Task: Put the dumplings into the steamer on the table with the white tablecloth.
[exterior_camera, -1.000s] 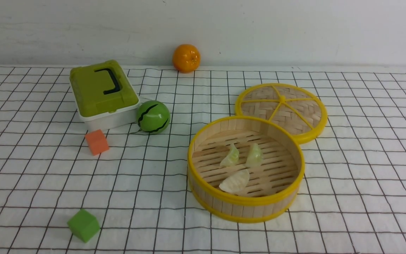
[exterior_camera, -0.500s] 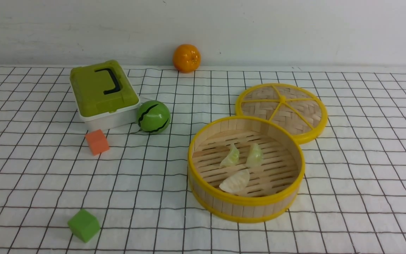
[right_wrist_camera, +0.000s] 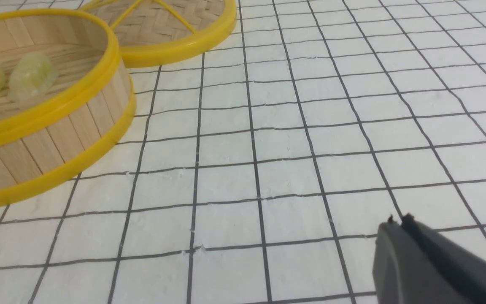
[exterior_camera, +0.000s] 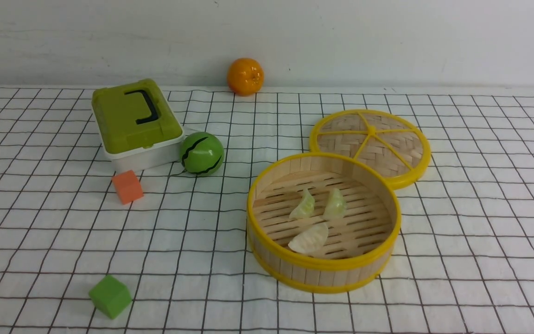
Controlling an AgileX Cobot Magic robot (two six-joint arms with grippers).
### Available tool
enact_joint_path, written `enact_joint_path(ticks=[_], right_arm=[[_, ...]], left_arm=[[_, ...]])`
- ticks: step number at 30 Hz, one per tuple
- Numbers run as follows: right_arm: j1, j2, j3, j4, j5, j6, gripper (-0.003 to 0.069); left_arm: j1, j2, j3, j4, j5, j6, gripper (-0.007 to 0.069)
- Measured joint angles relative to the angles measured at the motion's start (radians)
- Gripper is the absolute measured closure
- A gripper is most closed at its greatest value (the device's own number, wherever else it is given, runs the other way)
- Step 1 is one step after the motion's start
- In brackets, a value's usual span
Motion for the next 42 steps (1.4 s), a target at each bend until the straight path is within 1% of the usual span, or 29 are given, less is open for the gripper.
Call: enact_joint_path(ticks=[24,26,27,29,30,31,32,33,34,35,36,37,38,39,40,41,42], right_arm=[[0.000,0.000,0.000,0.000,0.001,0.000,0.0656],[0.000,0.000,0.000,0.000,0.001,0.000,0.0653],[0.000,0.000,0.000,0.000,0.001,0.000,0.0652],[0.000,0.000,0.000,0.000,0.001,0.000,0.0650],[0.000,0.000,0.000,0.000,0.001,0.000,0.0649],[0.000,0.000,0.000,0.000,0.001,0.000,0.0648],[0.000,0.000,0.000,0.000,0.001,0.000,0.0648],[0.000,0.000,0.000,0.000,0.001,0.000,0.0647],[0.000,0.000,0.000,0.000,0.001,0.000,0.0643],[0.000,0.000,0.000,0.000,0.001,0.000,0.0642],[0.000,0.000,0.000,0.000,0.001,0.000,0.0642],[0.000,0.000,0.000,0.000,0.001,0.000,0.0640],[0.000,0.000,0.000,0.000,0.001,0.000,0.0639],[0.000,0.000,0.000,0.000,0.001,0.000,0.0639],[0.000,0.000,0.000,0.000,0.001,0.000,0.0639],[0.000,0.000,0.000,0.000,0.001,0.000,0.0639],[0.000,0.000,0.000,0.000,0.001,0.000,0.0639]], left_arm=[[0.000,0.000,0.000,0.001,-0.005,0.000,0.0451],[0.010,0.000,0.001,-0.001,-0.028,0.000,0.0468],[0.020,0.000,0.004,-0.001,-0.055,0.004,0.0489],[0.068,0.000,0.024,-0.017,-0.134,0.051,0.0557],[0.092,0.000,0.032,-0.026,-0.173,0.075,0.0578],[0.133,0.000,0.057,-0.057,-0.234,0.148,0.0627],[0.149,0.000,0.061,-0.063,-0.255,0.161,0.0633],[0.173,0.000,0.078,-0.086,-0.290,0.213,0.0637],[0.251,0.000,0.120,-0.140,-0.398,0.331,0.0637],[0.287,0.000,0.151,-0.165,-0.448,0.408,0.0637],[0.305,0.000,0.164,-0.184,-0.473,0.423,0.0637],[0.367,0.000,0.206,-0.215,-0.562,0.519,0.0637],[0.408,0.000,0.242,-0.234,-0.624,0.574,0.0637],[0.424,0.000,0.263,-0.239,-0.648,0.591,0.0637],[0.474,-0.009,0.318,-0.253,-0.741,0.632,0.0637],[0.484,-0.013,0.331,-0.256,-0.756,0.636,0.0637],[0.514,-0.042,0.378,-0.262,-0.796,0.647,0.0637]])
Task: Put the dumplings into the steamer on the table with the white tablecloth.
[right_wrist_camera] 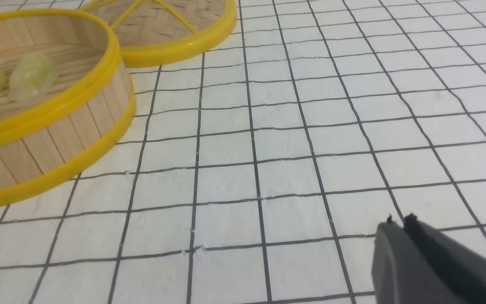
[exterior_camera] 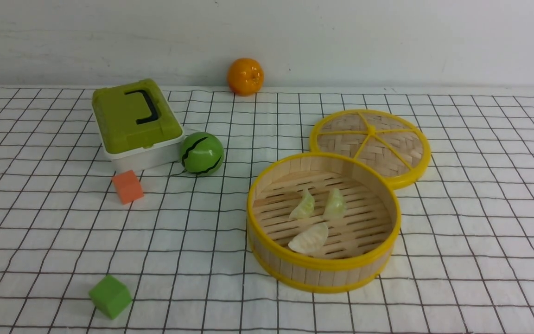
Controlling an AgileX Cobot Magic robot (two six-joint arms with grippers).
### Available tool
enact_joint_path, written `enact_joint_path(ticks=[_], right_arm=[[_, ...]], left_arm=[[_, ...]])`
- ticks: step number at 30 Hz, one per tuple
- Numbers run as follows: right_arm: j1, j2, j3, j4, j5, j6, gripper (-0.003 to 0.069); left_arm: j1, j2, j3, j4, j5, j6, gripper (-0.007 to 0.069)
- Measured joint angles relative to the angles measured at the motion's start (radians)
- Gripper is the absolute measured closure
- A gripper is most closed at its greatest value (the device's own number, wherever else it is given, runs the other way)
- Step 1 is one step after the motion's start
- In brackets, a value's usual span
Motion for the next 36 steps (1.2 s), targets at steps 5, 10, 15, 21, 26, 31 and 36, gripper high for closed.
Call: enact_joint_path(ticks=[5,10,15,21,26,31,36], right_arm=[[0.000,0.000,0.000,0.000,0.000,0.000,0.0637],[0.000,0.000,0.000,0.000,0.000,0.000,0.0629],[0.000,0.000,0.000,0.000,0.000,0.000,0.0622],[0.000,0.000,0.000,0.000,0.000,0.000,0.0616],[0.000,0.000,0.000,0.000,0.000,0.000,0.0610],[0.000,0.000,0.000,0.000,0.000,0.000,0.0605],[0.000,0.000,0.000,0.000,0.000,0.000,0.0597]], left_arm=[[0.070,-0.112,0.100,-0.018,-0.013,0.009,0.0637],[0.104,-0.129,0.148,-0.056,0.077,0.007,0.0637],[0.104,-0.129,0.150,-0.058,0.231,-0.074,0.0637],[0.104,-0.129,0.150,-0.054,0.307,-0.104,0.0637],[0.112,-0.129,0.150,-0.053,0.311,-0.089,0.0637],[0.149,-0.129,0.150,-0.051,0.312,-0.086,0.0637],[0.152,-0.129,0.150,-0.051,0.312,-0.086,0.0637]])
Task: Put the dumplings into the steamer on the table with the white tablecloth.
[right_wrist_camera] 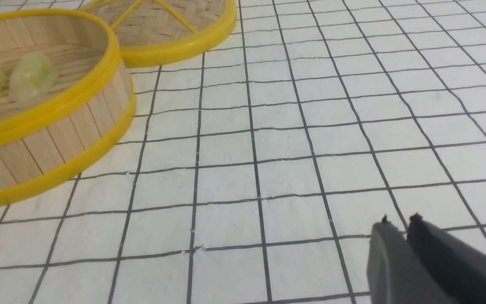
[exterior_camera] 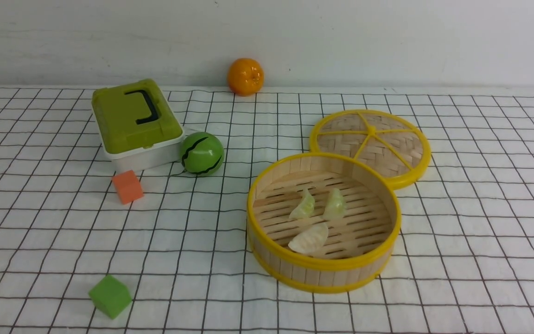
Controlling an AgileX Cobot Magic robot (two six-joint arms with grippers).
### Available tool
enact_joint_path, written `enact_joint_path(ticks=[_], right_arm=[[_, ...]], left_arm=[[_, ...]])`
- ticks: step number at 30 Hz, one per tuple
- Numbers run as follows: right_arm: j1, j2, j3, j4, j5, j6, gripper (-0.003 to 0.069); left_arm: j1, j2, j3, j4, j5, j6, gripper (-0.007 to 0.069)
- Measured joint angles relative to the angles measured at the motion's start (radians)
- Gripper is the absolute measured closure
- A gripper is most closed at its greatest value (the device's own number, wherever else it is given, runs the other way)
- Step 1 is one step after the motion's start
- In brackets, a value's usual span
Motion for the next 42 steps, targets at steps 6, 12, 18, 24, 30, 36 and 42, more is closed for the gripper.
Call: enact_joint_path(ticks=[6,12,18,24,30,36,42], right_arm=[[0.000,0.000,0.000,0.000,0.000,0.000,0.0589],[0.000,0.000,0.000,0.000,0.000,0.000,0.0578],[0.000,0.000,0.000,0.000,0.000,0.000,0.0571],[0.000,0.000,0.000,0.000,0.000,0.000,0.0563],[0.000,0.000,0.000,0.000,0.000,0.000,0.0555],[0.000,0.000,0.000,0.000,0.000,0.000,0.0552],[0.000,0.000,0.000,0.000,0.000,0.000,0.0547]], left_arm=[[0.000,0.000,0.000,-0.001,0.000,0.000,0.0637],[0.000,0.000,0.000,-0.003,0.000,0.000,0.0637],[0.000,0.000,0.000,-0.003,0.000,0.000,0.0637],[0.000,0.000,0.000,-0.003,0.000,0.000,0.0637],[0.000,0.000,0.000,-0.003,0.000,0.000,0.0637],[0.000,0.000,0.000,-0.003,-0.001,0.000,0.0637],[0.000,0.000,0.000,-0.003,-0.001,0.000,0.0637]])
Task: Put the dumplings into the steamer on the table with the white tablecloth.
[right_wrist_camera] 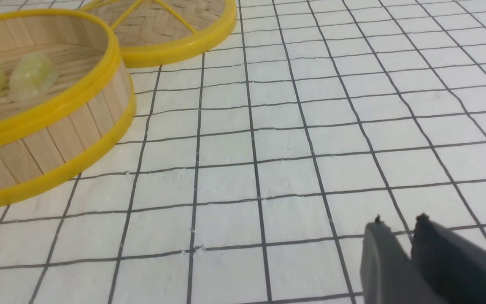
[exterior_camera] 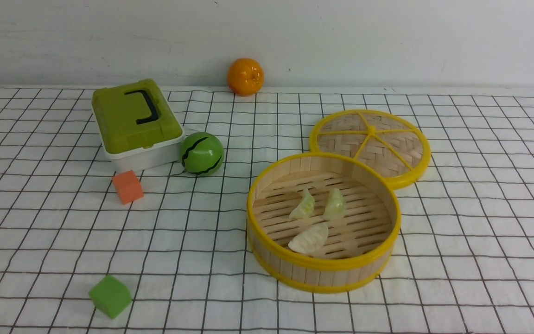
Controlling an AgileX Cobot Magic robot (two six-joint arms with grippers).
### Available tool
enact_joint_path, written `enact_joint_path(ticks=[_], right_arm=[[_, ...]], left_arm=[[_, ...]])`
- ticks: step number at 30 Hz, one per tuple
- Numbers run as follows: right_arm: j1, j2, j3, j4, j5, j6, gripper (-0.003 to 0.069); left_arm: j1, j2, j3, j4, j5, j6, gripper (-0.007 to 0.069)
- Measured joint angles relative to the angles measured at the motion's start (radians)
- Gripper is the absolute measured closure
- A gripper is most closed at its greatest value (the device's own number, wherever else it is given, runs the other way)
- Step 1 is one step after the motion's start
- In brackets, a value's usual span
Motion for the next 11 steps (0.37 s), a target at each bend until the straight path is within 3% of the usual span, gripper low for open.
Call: enact_joint_path(ticks=[11], right_arm=[[0.000,0.000,0.000,0.000,0.000,0.000,0.0532]], left_arm=[[0.000,0.000,0.000,0.001,0.000,0.000,0.0636]])
